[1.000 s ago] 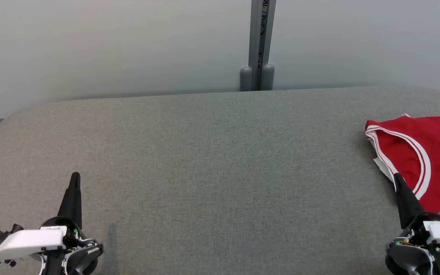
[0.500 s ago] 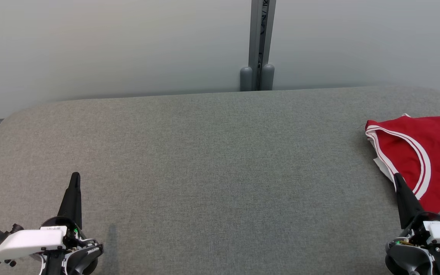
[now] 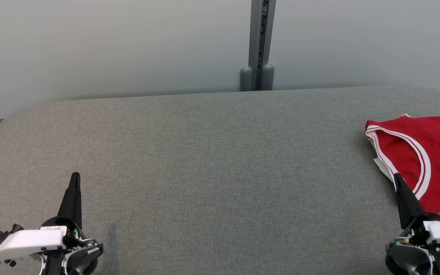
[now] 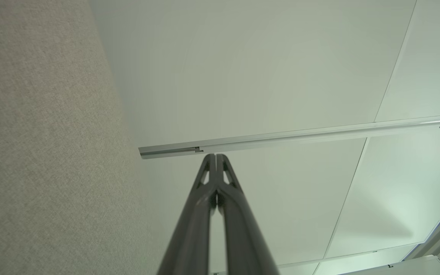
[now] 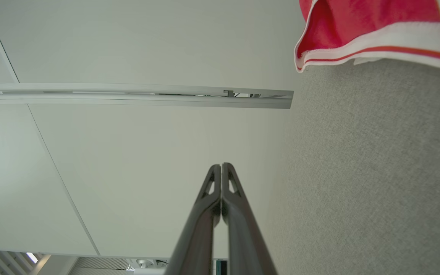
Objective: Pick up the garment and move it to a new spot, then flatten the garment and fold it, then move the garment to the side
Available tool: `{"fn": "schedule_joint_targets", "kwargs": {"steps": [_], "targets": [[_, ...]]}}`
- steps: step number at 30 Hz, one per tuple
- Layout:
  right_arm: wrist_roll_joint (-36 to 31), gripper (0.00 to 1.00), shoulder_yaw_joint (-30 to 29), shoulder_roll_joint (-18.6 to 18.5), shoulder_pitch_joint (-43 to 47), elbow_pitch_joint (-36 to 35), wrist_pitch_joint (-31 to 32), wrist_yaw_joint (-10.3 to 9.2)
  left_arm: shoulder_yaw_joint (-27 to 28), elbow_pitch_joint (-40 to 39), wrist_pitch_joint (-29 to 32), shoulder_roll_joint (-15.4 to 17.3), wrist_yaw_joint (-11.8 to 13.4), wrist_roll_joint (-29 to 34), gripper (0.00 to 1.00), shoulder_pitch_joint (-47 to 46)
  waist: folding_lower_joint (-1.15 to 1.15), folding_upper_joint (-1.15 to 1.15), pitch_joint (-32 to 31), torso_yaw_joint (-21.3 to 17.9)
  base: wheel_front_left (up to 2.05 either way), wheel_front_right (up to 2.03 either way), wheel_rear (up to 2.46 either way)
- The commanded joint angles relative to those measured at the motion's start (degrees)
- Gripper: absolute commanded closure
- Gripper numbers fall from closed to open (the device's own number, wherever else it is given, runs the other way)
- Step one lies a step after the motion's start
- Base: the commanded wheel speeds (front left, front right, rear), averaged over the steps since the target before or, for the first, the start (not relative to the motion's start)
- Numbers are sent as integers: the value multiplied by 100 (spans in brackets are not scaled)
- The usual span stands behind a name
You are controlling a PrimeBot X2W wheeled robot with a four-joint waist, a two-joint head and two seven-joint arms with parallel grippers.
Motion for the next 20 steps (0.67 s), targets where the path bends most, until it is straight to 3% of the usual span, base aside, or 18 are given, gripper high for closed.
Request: {"fn": "schedule_joint_targets", "kwargs": {"steps": [1, 20], "targets": [[14, 100, 1, -25, -51, -17, 15, 2, 21, -12, 16, 31, -15, -7, 100, -69, 0, 0, 0, 0, 0, 0, 0], [15, 100, 1, -25, -51, -17, 15, 2, 21, -12, 15, 31, -15, -7, 100, -69, 0, 0, 0, 0, 0, 0, 0]]}}
